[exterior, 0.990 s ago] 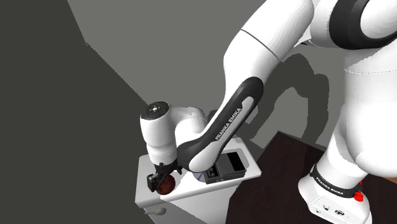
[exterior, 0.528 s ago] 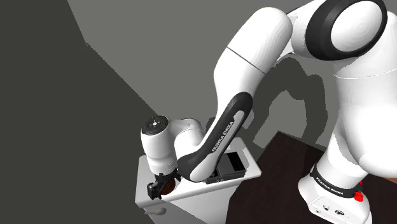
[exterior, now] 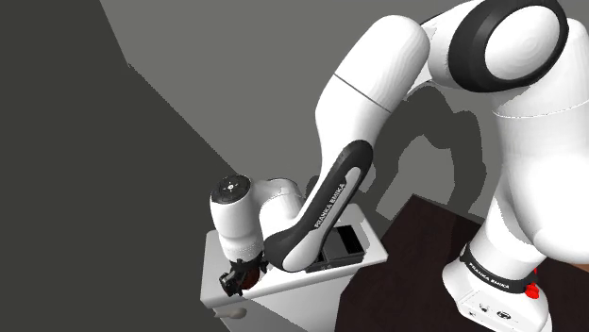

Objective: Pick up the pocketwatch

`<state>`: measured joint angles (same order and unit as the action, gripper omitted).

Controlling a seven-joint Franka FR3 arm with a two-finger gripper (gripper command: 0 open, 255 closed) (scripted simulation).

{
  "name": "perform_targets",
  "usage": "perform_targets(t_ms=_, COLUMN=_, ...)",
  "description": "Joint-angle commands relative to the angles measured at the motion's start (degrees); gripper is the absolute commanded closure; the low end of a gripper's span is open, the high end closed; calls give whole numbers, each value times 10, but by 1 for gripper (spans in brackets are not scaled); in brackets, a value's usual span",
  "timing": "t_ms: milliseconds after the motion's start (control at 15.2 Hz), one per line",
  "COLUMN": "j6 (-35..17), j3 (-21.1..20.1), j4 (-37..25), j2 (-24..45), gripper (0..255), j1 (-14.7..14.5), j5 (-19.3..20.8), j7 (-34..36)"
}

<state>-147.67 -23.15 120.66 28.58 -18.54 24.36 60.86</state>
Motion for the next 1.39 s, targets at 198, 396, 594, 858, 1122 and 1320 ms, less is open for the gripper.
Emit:
perform_targets(t_ms=198, j6=-1, j3=1, j4=-1, j2=2, gripper=255, j1=0, j5=1, j7=0)
perform_targets(t_ms=396, j6=15, j3=-10, j4=2, j2=-18, gripper=255, j1=9, j5=-14, j7=-10)
perform_targets(t_ms=594, j6=31, j3=-21, j4=4, j2=-37, gripper=255, j1=17, j5=-28, j7=-21)
perform_targets(t_ms=858, j6=53, j3=-34, j4=4, j2=-62, gripper=255, j1=26, j5=-48, j7=-35)
perform_targets(t_ms=1122, j6=76, j3=-46, j4=3, j2=-86, gripper=255, j1=35, j5=-68, j7=-49)
perform_targets(t_ms=1320, j6=82, j3=-49, j4=2, j2=-92, gripper=255, j1=37, j5=-73, j7=-53)
